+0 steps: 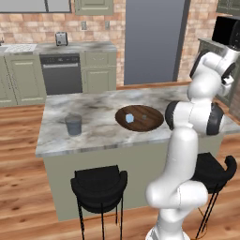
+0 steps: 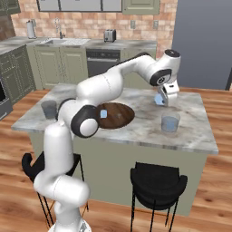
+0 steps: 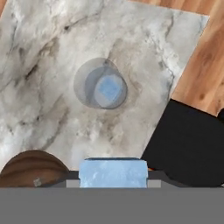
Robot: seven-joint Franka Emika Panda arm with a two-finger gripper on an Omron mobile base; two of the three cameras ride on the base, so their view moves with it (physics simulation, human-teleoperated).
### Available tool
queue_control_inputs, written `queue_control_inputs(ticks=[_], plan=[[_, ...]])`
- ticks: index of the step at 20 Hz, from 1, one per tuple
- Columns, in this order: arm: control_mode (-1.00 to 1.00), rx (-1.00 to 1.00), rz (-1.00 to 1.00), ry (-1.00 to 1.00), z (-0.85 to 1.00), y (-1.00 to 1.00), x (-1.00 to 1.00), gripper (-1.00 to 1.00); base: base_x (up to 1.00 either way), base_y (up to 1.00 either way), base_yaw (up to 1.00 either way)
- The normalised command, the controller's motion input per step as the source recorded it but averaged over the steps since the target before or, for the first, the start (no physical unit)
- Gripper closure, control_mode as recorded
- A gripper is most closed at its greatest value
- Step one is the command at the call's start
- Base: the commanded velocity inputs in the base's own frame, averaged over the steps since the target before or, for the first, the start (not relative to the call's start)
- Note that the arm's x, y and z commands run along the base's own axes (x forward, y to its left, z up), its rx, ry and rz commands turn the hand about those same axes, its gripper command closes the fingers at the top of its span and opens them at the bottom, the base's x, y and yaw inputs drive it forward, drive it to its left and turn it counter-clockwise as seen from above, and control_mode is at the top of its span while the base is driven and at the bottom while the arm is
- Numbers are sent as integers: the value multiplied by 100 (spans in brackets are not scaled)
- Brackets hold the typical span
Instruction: There are four ice cubes in the ice bowl. Place two ice cubes in each glass of water.
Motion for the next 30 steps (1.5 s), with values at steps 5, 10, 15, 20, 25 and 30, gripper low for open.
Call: queue_control_inputs(ticks=[5,10,15,20,25,30], plan=[[-100,0,0,0,-12,-32,46,100,0,0,0],[-100,-10,1,0,-30,-8,53,100,0,0,0],[-100,-14,1,0,-45,-6,51,100,0,0,0],[-100,-7,1,0,-29,-10,42,100,0,0,0],[-100,-1,0,4,-12,-14,32,100,0,0,0],[-100,0,3,6,-29,-30,31,100,0,0,0]])
